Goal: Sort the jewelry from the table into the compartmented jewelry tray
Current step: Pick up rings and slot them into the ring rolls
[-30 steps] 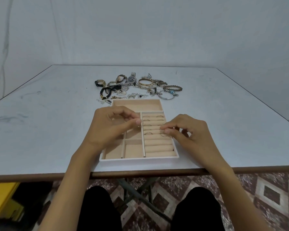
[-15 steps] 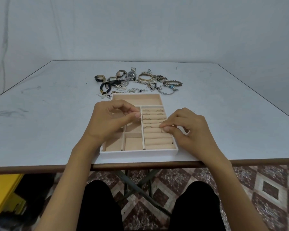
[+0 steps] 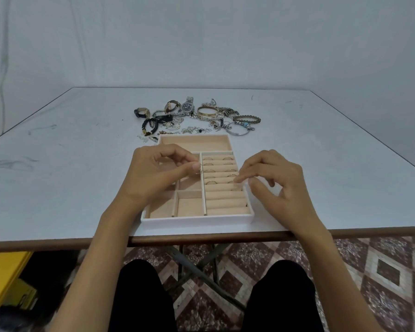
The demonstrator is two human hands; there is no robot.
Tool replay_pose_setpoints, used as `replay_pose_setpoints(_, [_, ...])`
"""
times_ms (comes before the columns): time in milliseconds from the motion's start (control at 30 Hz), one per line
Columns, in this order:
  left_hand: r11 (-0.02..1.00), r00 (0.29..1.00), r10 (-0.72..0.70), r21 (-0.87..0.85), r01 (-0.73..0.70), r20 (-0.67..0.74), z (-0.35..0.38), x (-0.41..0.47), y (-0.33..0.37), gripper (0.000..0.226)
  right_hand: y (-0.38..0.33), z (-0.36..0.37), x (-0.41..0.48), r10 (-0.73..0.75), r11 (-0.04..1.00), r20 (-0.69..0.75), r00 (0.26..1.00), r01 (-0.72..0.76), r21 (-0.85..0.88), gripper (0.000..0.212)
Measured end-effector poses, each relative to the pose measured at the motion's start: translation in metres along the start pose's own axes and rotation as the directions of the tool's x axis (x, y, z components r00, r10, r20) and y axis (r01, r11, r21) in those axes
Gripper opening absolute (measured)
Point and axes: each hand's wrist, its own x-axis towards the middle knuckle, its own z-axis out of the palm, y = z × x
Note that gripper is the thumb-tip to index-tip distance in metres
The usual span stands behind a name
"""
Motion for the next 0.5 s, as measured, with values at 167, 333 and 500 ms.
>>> replay_pose_setpoints(167, [1.0, 1.0, -0.005, 0.003, 0.005, -0.001, 0.0005, -0.0003, 0.0005, 0.012, -0.0022, 0.0017, -0.0016, -0.003, 0.997, -0.03, 1.0, 0.001, -0.072, 0.031])
replay_pose_setpoints(333, [1.0, 1.0, -0.006, 0.008, 0.006, -0.001, 0.0007, -0.0001, -0.0006, 0.012, -0.0011, 0.0026, -0.0016, -0.019, 0.994, -0.036, 0.999, 0.015, -0.106, 0.031])
replay_pose_setpoints(500, [1.0, 1.0, 0.005, 0.016, -0.005, 0.004, 0.0006, 0.0006, -0.0012, 0.011, -0.0027, 0.0024, -0.001, -0.033, 0.992, -0.044, 0.998, 0.027, -0.125, 0.031])
